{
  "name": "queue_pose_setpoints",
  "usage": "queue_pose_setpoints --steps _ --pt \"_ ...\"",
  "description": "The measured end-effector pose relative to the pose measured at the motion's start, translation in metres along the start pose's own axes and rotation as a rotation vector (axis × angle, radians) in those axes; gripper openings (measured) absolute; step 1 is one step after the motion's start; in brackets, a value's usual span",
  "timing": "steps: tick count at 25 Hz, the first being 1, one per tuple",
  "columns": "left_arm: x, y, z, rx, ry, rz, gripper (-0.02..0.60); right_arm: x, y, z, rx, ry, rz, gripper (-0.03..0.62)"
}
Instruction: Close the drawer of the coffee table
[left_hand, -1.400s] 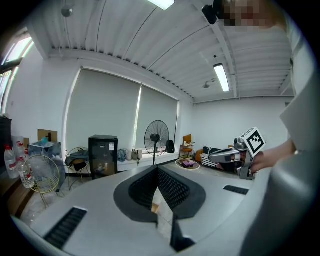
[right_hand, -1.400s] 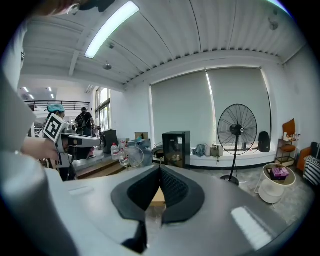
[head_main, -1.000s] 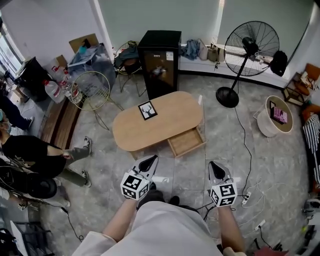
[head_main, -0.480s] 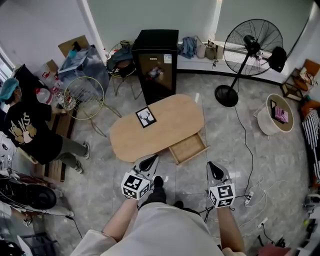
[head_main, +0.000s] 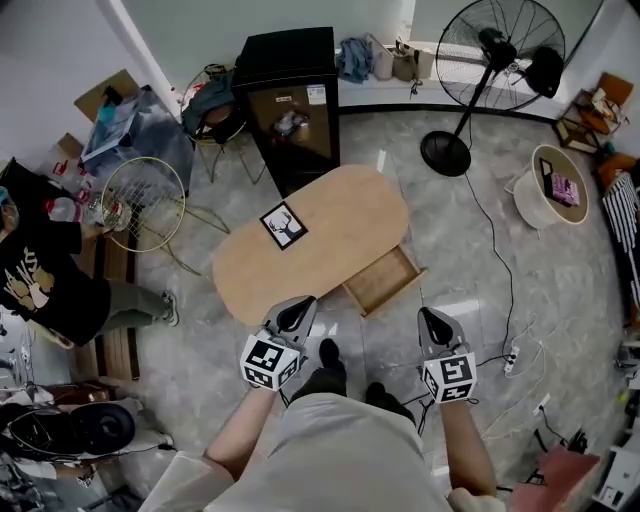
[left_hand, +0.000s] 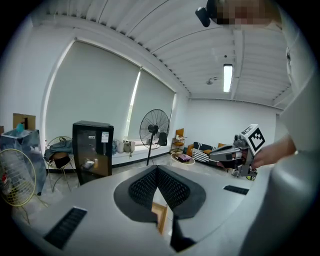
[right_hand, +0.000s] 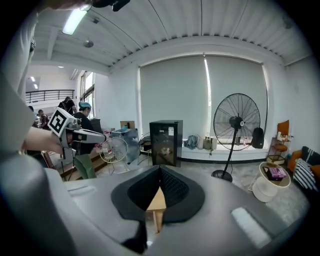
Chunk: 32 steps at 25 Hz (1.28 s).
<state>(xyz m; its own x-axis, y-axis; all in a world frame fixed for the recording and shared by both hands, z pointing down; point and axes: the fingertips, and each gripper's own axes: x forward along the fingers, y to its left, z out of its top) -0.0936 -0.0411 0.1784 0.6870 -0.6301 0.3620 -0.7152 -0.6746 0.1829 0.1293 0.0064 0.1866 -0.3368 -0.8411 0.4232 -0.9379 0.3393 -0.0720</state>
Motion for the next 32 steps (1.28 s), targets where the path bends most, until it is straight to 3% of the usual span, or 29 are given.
queue_pose_setpoints --steps 6,15,20,25,32 --pt "0.027 0.028 -0.015 0.004 0.045 -0.059 0.006 0.031 0.0 -0.017 0.063 0.042 -0.05 0.011" --pt "0.058 0.048 -0.046 -0.009 0.117 -0.095 0.006 0.066 0.003 -0.061 0.146 0.13 -0.04 0.011" --pt "0.074 0.041 -0.073 -0.047 0.164 -0.071 0.006 0.075 -0.006 -0.097 0.191 0.19 -0.003 0.011" --pt "0.096 0.031 -0.093 -0.083 0.196 -0.033 0.006 0.09 -0.019 -0.129 0.219 0.226 0.093 0.011" --pt "0.131 0.022 -0.139 -0.133 0.243 0.006 0.006 0.117 -0.045 -0.186 0.248 0.306 0.129 0.011"
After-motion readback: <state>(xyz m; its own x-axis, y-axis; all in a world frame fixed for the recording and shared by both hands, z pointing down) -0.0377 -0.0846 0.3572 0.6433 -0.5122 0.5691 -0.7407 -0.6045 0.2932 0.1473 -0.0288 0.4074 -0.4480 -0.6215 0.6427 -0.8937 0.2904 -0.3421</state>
